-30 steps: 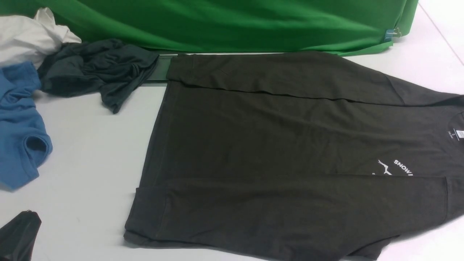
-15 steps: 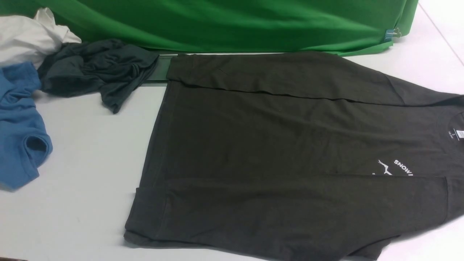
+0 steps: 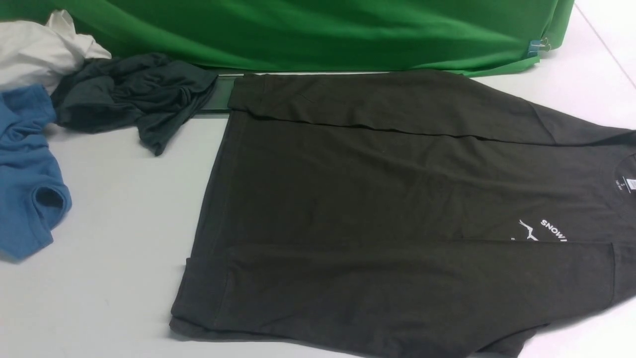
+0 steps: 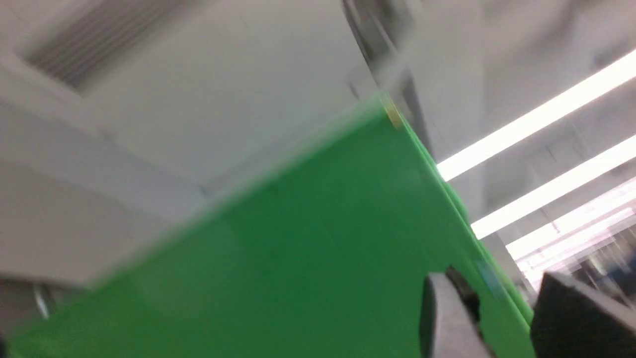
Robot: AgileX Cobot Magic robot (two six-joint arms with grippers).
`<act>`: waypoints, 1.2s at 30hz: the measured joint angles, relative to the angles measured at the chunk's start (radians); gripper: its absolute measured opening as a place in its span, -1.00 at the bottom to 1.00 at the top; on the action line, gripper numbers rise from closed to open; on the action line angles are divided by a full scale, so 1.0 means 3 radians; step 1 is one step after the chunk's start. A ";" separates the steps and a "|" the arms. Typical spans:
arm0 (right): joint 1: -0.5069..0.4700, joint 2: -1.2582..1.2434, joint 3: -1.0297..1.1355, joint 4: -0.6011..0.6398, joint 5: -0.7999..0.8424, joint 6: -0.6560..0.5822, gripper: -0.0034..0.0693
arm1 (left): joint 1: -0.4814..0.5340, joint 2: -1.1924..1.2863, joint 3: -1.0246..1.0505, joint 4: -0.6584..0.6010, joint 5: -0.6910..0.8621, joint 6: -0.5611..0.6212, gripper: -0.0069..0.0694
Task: Fold a long-sleeved shirt on a white desktop.
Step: 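Grasp the left edge of the dark T-shirt lying flat on the table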
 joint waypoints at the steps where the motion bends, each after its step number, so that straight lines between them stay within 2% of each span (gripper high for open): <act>1: 0.0000 0.0019 -0.0102 0.0000 0.0018 -0.0007 -0.24 | 0.0000 0.0021 -0.0123 0.0000 0.0088 -0.0005 -0.77; 2: 0.0000 0.0232 -0.0600 0.0000 0.0200 -0.0072 -0.24 | 0.0000 0.0226 -0.0647 -0.0004 0.0453 -0.0027 -0.77; 6: 0.0000 0.0731 -0.1586 0.0000 0.0923 -0.0254 -0.24 | 0.0000 0.0867 -0.1873 -0.0008 0.1824 -0.0036 -0.77; 7: 0.0000 0.0886 -0.1854 0.0000 0.1244 -0.0366 -0.24 | 0.0000 0.1054 -0.2236 -0.0008 0.2294 -0.0020 -0.77; 8: 0.0000 0.0947 -0.1955 0.0000 0.1299 -0.0425 -0.24 | 0.0000 0.1129 -0.2346 -0.0008 0.2374 -0.0016 -0.77; 11: 0.0000 0.1497 -0.2613 -0.0003 0.2344 -0.1017 -0.24 | 0.0000 0.1784 -0.3035 -0.0010 0.3736 0.0244 -0.77; 13: 0.0000 0.1735 -0.2755 -0.0003 0.2734 -0.1255 -0.24 | 0.0000 0.2073 -0.3140 -0.0031 0.4184 0.0369 -0.77; 14: 0.0000 0.1758 -0.2764 -0.0003 0.2778 -0.1277 -0.24 | 0.0000 0.2104 -0.3140 -0.0036 0.4235 0.0387 -0.77; 16: 0.0000 0.2038 -0.2772 -0.0003 0.3283 -0.1451 -0.24 | 0.0000 0.2457 -0.3123 -0.0159 0.4789 0.0719 -0.77; 18: 0.0000 0.2222 -0.2710 0.0013 0.3573 -0.1503 -0.24 | -0.0050 0.2747 -0.2995 -0.0432 0.5220 0.1434 -0.77; 21: 0.0098 0.2348 -0.2472 0.0026 0.3729 -0.1552 -0.24 | -0.0260 0.3019 -0.2710 -0.0942 0.5437 0.2359 -0.77; 22: 0.0110 0.2352 -0.2455 0.0026 0.3734 -0.1557 -0.24 | -0.0294 0.3045 -0.2691 -0.0977 0.5437 0.2413 -0.77; 23: 0.0205 0.2373 -0.2327 0.0026 0.3768 -0.1567 -0.24 | -0.0393 0.3113 -0.2574 -0.1186 0.5395 0.2754 -0.77; 26: 0.0464 0.2384 -0.2007 0.0029 0.3902 -0.1585 -0.24 | -0.0600 0.3255 -0.2427 -0.1615 0.5193 0.3208 -0.77; 32: 0.0887 0.2414 -0.1584 0.0036 0.4113 -0.1726 -0.24 | -0.0726 0.3386 -0.2408 -0.2334 0.4649 0.3536 -0.77; 36: 0.1078 0.2418 -0.1568 0.0036 0.4162 -0.1750 -0.24 | -0.0726 0.3460 -0.2426 -0.2166 0.4753 0.3467 -0.77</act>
